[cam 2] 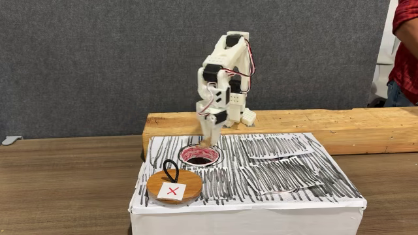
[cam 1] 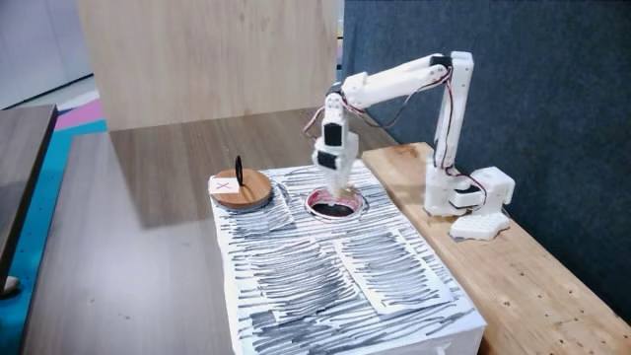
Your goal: Pick the brown debris from the hole.
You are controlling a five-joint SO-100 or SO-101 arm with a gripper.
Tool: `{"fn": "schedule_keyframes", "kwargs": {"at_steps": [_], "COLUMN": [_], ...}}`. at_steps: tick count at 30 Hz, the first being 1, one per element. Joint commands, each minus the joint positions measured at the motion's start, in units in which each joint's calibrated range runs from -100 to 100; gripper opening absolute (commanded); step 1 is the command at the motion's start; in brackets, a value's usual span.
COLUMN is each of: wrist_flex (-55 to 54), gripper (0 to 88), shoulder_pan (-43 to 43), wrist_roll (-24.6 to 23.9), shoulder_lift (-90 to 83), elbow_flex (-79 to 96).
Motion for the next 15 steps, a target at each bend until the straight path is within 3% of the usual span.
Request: {"fn": "schedule_keyframes", "kwargs": {"at_steps": [1, 15], "wrist_flex": [5.9, 6.9], "gripper": [1.2, 1.3], "shoulder_pan": [-8.5, -26.4], "wrist_roll": [-0.5, -6.7], "shoulder_lift": [-3.0, -4.9], "elbow_flex": [-1.2, -1.1]}}
